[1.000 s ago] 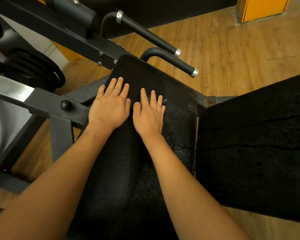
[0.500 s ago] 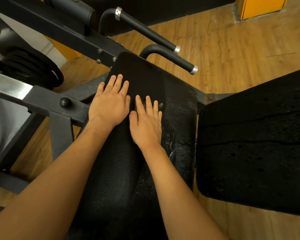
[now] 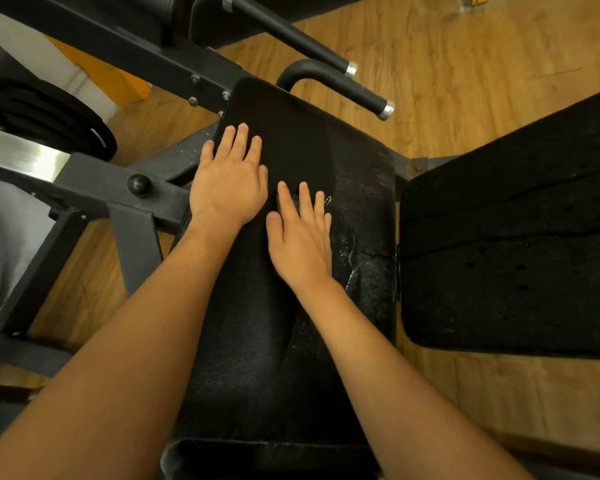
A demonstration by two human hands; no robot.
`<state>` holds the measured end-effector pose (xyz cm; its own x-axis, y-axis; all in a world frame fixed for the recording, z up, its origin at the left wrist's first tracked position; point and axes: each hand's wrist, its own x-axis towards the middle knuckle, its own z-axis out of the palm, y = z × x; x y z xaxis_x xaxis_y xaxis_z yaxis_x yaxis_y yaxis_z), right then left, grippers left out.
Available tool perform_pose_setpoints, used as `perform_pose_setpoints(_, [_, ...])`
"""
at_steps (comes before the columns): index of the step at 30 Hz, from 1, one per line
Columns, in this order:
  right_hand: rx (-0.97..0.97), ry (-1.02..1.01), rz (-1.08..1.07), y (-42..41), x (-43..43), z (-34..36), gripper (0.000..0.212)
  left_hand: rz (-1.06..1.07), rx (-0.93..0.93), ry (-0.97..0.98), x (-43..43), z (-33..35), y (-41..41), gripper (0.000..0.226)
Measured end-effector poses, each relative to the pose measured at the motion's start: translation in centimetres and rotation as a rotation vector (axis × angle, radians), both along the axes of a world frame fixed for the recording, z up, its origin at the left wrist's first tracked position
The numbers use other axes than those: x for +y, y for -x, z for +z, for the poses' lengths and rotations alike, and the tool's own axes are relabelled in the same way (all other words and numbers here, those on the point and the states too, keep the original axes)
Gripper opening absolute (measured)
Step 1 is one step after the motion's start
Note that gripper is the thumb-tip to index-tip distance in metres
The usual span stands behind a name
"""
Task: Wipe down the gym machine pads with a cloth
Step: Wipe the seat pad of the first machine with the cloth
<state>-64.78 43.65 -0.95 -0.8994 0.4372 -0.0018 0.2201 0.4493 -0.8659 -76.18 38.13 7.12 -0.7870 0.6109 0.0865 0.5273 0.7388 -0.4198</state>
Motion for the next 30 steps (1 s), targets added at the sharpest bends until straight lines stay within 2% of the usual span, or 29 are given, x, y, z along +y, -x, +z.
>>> perform_pose_setpoints(9, [0.018,0.008,-0.018,-3.2,-3.0,0.3,0.057,0.003,-0.004,0.033,0.1,0.2,0.0,0.058])
perform_pose_setpoints(18, [0.015,0.013,-0.065,-2.1,-2.7,0.6,0.056,0.003,-0.004,0.033,0.2,0.2,-0.3,0.057])
perform_pose_setpoints(23, [0.03,0.014,-0.019,-4.7,-4.4,0.6,0.057,0.003,0.009,0.025,0.2,0.3,-0.4,0.057])
perform_pose_setpoints(30, [0.066,0.045,0.012,-3.9,-3.2,0.3,0.056,0.003,0.015,0.018,0.1,0.1,-0.3,0.056])
